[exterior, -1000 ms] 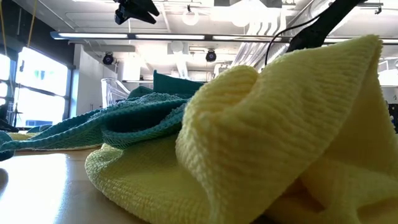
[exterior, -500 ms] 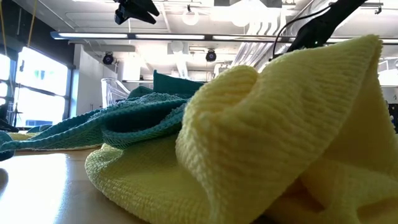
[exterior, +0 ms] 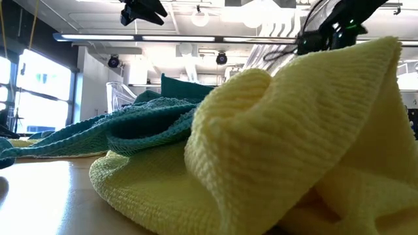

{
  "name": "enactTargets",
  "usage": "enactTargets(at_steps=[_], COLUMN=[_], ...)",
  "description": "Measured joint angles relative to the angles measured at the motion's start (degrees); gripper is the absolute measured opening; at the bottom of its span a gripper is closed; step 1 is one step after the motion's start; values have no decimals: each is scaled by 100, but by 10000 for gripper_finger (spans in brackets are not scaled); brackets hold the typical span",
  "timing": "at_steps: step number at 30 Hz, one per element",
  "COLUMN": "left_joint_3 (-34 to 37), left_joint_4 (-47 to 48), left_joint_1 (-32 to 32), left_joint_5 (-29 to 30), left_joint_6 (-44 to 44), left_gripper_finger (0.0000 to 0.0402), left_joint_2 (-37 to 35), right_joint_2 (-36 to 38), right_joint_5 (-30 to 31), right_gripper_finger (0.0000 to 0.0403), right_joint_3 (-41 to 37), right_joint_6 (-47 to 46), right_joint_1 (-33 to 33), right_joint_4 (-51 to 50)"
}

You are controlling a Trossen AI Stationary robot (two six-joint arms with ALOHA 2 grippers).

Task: Sort microfiber towel by color & place in baskets
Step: Put the yellow towel into the top transparent bin

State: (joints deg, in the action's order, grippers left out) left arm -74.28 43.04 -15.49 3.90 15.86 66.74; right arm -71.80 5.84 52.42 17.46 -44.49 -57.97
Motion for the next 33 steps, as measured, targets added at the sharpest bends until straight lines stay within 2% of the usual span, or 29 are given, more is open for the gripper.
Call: enactTargets(at_steps=[6, 11, 16, 26, 33], left_joint_3=[0, 0, 0, 0, 0], left_joint_4=[1, -1, -1, 1, 1], left_joint_1=[0, 0, 0, 13, 15], left_joint_5=[-2, -2, -2, -4, -3], left_joint_6=[-2, -2, -2, -2, -155], left_gripper_finger=[115, 115, 115, 115, 115], left_joint_2=[0, 0, 0, 0, 0], right_joint_2=[630, 723, 290, -1126, -1353], right_joint_5=[-697, -968, -987, -693, -546], right_gripper_finger=[0, 0, 0, 0, 0], right_joint_3=[8, 13, 13, 16, 26], right_joint_6=[-133, -215, -218, -359, -458], right_joint_1=[2, 150, 356, 569, 568], right_joint_4=[82, -8, 43, 377, 404])
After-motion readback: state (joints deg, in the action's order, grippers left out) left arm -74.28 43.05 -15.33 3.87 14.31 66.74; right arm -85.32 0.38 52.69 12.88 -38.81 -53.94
